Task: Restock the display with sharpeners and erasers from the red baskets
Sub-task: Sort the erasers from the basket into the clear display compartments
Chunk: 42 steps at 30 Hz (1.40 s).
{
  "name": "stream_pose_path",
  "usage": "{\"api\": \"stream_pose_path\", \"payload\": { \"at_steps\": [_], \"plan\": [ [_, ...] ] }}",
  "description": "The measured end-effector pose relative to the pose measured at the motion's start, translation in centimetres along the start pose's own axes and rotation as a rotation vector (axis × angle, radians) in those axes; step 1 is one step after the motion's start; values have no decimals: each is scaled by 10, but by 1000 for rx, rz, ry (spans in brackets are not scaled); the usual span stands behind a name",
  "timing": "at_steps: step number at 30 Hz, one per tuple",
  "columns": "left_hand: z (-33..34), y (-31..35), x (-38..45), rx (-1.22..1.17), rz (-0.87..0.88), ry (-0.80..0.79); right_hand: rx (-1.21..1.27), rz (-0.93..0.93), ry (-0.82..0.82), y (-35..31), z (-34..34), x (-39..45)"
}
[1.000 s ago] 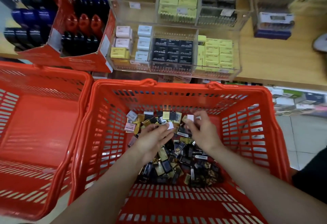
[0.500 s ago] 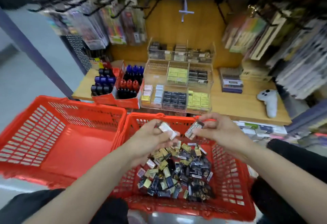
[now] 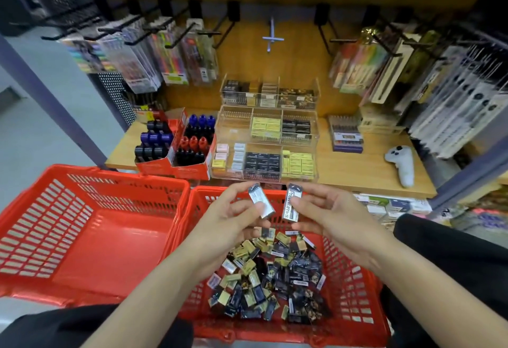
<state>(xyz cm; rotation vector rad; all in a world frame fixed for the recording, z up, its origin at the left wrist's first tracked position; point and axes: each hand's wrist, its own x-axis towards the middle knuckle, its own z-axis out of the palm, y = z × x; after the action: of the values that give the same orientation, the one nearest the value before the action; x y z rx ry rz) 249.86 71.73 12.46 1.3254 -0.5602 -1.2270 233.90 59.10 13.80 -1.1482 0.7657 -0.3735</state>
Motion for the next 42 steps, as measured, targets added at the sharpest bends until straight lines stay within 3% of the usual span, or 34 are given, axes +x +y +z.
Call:
{"api": "stream_pose_path", "payload": {
  "at_steps": [4,9,13,18,23,26,33,37,42],
  "plan": [
    [-1,1,4,-3,-14,-7,-5,17,-79,1,2,0],
    [10,-1,9,-254,-40,-11,-29,-46,-50,5,6,1],
    [19,-1,13,-240,-31,29,-45,-67,-87,7,9,2],
    [16,7,17,-304,13,-23,160,-52,103,-6,-3,8],
    [15,6,19,-241,27,-26,128,-86,213,-10,-8,6],
    [16,2,20,-190,2,-3,44,-96,231,-7,-9,5],
    [20,1,21,-98,-4,-72,113,-144,271,-2,-9,6],
    [24,-1,22,-88,-26,-63,-24,-170,265,2,-5,7],
    [21,0,24,-46,-32,-11,168,-121,285,-11,-15,10]
  ]
}}
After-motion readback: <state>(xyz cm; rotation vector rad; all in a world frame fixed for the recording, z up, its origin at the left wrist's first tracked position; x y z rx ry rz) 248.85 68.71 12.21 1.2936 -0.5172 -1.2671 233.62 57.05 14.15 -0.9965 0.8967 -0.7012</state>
